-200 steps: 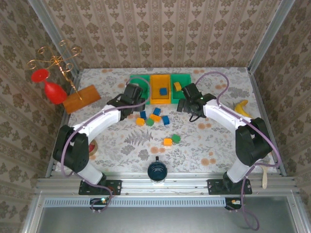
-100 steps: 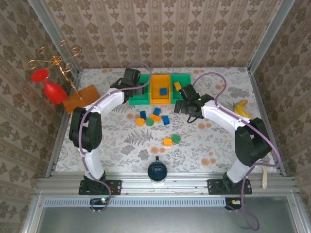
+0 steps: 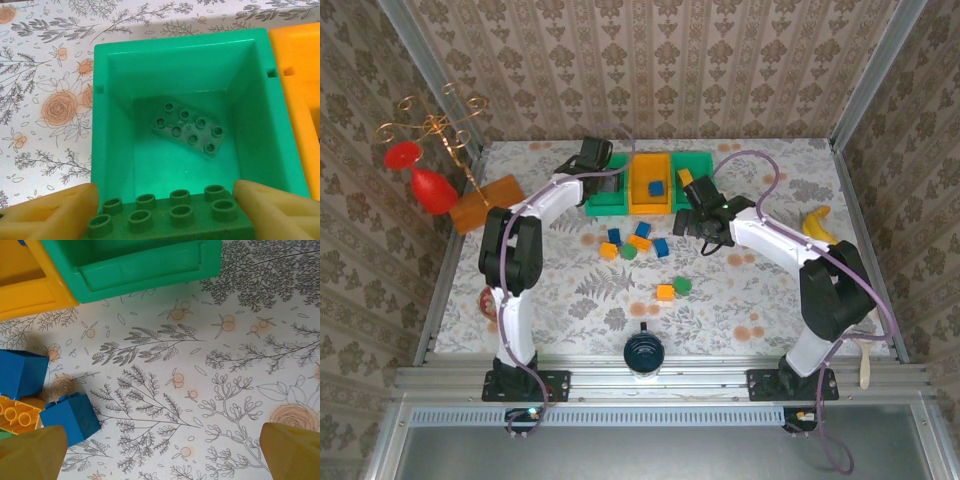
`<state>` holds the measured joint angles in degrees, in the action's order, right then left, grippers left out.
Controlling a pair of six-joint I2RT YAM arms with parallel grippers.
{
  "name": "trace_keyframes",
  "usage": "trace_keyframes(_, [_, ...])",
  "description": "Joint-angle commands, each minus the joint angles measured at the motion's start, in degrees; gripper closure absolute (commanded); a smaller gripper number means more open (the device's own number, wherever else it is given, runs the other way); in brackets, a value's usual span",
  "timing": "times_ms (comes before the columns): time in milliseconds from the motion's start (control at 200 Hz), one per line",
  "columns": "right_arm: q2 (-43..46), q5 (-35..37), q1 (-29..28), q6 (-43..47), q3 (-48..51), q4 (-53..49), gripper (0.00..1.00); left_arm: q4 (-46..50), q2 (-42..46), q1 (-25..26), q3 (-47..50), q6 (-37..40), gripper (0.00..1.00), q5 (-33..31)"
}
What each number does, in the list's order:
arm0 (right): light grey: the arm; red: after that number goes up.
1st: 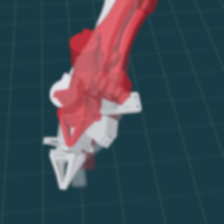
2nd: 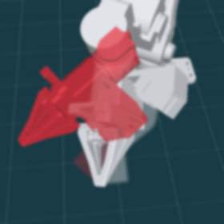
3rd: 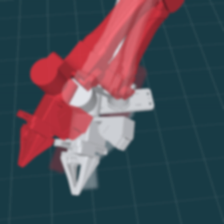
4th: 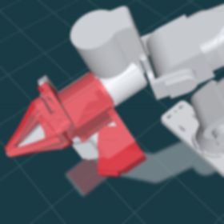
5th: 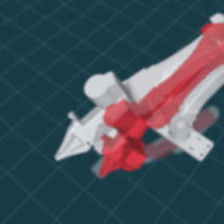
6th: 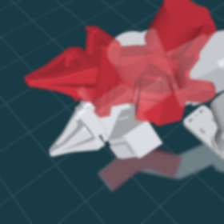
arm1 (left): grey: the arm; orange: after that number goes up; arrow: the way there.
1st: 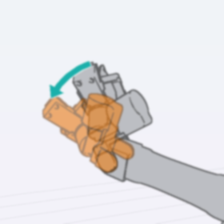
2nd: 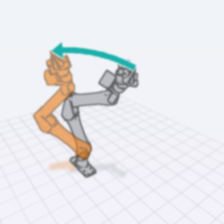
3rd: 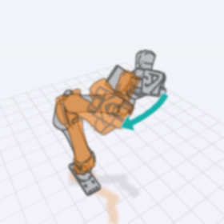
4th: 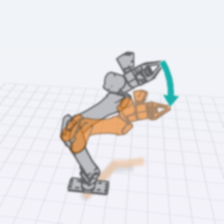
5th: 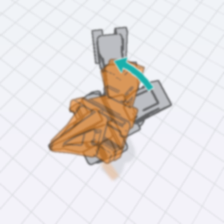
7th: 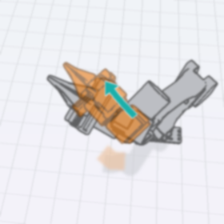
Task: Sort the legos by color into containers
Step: Place the lego in the container.
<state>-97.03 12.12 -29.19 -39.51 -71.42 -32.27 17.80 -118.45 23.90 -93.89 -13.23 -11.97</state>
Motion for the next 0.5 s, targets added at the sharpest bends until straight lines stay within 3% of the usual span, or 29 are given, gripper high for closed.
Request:
trace_keyframes(0, [-1.6, -0.7, -0.7, -1.4, -2.2, -0.5, 0.00, 0.9, -0.3, -0.4, -1.9, 0.1, 0.26, 0.5])
trace_keyframes(495, [-5.6, -2.0, -2.9, -0.8, -7.4, -2.2, 0.03, -0.7, 6.7, -0.3, 3.4, -1.3, 0.08, -0.4])
